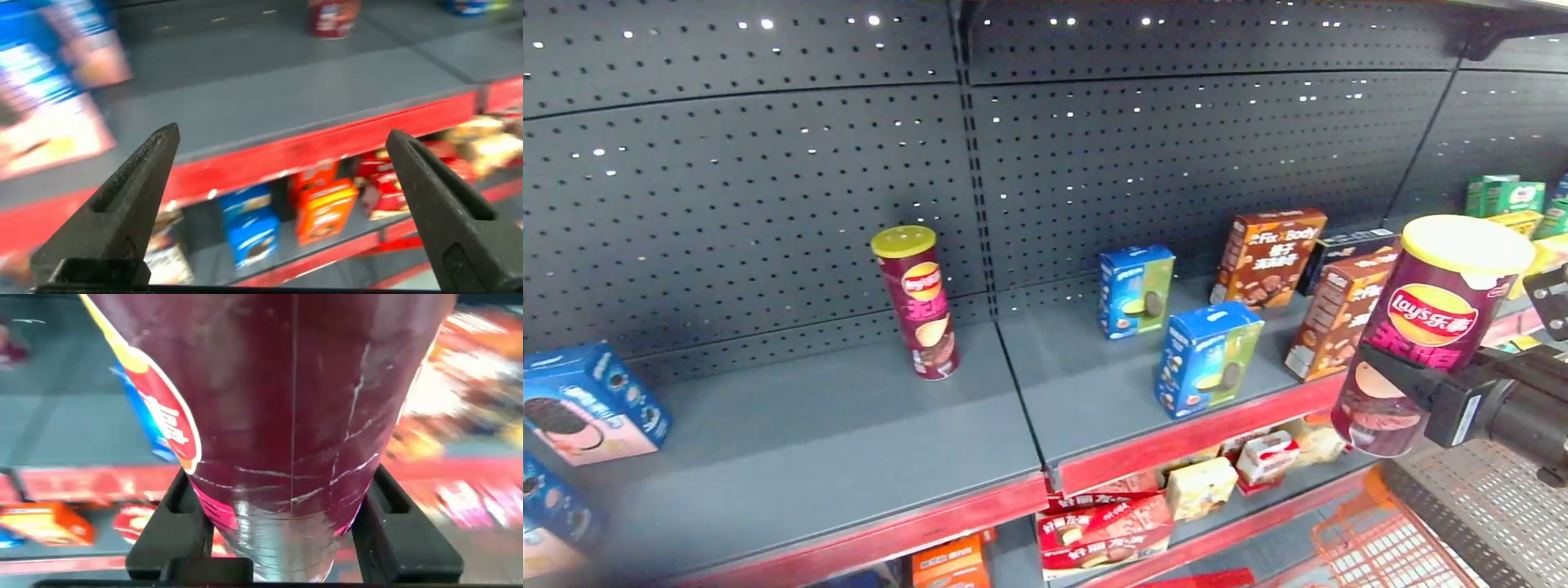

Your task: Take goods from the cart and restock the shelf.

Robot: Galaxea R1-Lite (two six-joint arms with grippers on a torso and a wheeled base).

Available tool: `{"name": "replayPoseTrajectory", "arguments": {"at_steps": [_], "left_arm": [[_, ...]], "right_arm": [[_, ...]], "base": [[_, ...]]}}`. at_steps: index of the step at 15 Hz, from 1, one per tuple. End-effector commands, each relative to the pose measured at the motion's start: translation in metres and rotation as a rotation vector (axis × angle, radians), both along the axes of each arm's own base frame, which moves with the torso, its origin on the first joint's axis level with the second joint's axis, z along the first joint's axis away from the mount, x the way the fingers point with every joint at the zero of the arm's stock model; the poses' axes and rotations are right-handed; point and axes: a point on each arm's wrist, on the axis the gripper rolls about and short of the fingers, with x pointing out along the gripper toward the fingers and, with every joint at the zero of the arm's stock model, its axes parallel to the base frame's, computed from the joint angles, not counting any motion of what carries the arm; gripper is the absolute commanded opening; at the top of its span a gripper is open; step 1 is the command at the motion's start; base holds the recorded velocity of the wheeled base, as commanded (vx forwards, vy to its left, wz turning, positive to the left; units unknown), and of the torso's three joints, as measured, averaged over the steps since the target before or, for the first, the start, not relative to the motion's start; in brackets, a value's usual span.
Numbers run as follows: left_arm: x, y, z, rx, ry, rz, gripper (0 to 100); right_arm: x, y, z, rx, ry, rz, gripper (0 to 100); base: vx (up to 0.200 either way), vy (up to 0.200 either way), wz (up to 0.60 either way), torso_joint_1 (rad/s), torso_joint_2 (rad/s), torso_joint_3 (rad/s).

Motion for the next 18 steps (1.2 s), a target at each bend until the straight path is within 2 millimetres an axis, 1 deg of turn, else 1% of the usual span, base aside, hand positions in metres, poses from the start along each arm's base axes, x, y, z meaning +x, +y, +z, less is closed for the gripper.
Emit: {"name": "replayPoseTrajectory", "arguments": {"at_steps": [1, 3, 5, 7, 8, 9, 11, 13, 14, 15, 16, 17, 18], "left_arm": [[0.000, 0.000, 0.000, 0.000, 0.001, 0.001, 100], [0.000, 0.000, 0.000, 0.000, 0.001, 0.001, 100], [0.000, 0.000, 0.000, 0.000, 0.001, 0.001, 100], [0.000, 0.000, 0.000, 0.000, 0.001, 0.001, 100], [0.000, 0.000, 0.000, 0.000, 0.001, 0.001, 100], [0.000, 0.000, 0.000, 0.000, 0.001, 0.001, 100], [0.000, 0.000, 0.000, 0.000, 0.001, 0.001, 100], [0.000, 0.000, 0.000, 0.000, 0.001, 0.001, 100], [0.000, 0.000, 0.000, 0.000, 0.001, 0.001, 100], [0.000, 0.000, 0.000, 0.000, 0.001, 0.001, 100], [0.000, 0.000, 0.000, 0.000, 0.001, 0.001, 100], [0.000, 0.000, 0.000, -0.002, 0.001, 0.001, 100], [0.000, 0.000, 0.000, 0.000, 0.001, 0.001, 100]], "right_arm": [[0.000, 0.000, -0.001, -0.002, 0.005, 0.000, 0], [-0.001, -0.004, 0.001, 0.003, -0.008, -0.023, 0], [-0.003, -0.013, 0.007, 0.019, -0.034, -0.074, 0], [-0.019, -0.020, 0.021, 0.031, -0.096, -0.091, 0], [-0.028, -0.021, 0.026, 0.032, -0.097, -0.082, 0], [-0.033, -0.020, 0.029, 0.031, -0.091, -0.071, 0], [-0.047, -0.017, 0.029, 0.036, -0.078, -0.037, 0], [-0.061, -0.015, 0.030, 0.039, -0.114, 0.000, 0], [-0.067, -0.017, 0.030, 0.012, -0.132, -0.017, 0], [-0.078, -0.020, 0.028, -0.033, -0.166, -0.046, 0], [-0.089, -0.023, 0.025, -0.039, -0.191, -0.051, 0], [-0.096, -0.027, 0.021, -0.029, -0.203, -0.070, 0], [-0.101, -0.030, 0.022, -0.005, -0.217, -0.096, 0]], "base": [[0.000, 0.000, 0.00, 0.000, 0.00, 0.000], [0.000, 0.000, 0.00, 0.000, 0.00, 0.000], [0.000, 0.000, 0.00, 0.000, 0.00, 0.000], [0.000, 0.000, 0.00, 0.000, 0.00, 0.000], [0.000, 0.000, 0.00, 0.000, 0.00, 0.000], [0.000, 0.000, 0.00, 0.000, 0.00, 0.000], [0.000, 0.000, 0.00, 0.000, 0.00, 0.000], [0.000, 0.000, 0.00, 0.000, 0.00, 0.000], [0.000, 0.000, 0.00, 0.000, 0.00, 0.000], [0.000, 0.000, 0.00, 0.000, 0.00, 0.000], [0.000, 0.000, 0.00, 0.000, 0.00, 0.000], [0.000, 0.000, 0.00, 0.000, 0.00, 0.000], [0.000, 0.000, 0.00, 0.000, 0.00, 0.000]]}}
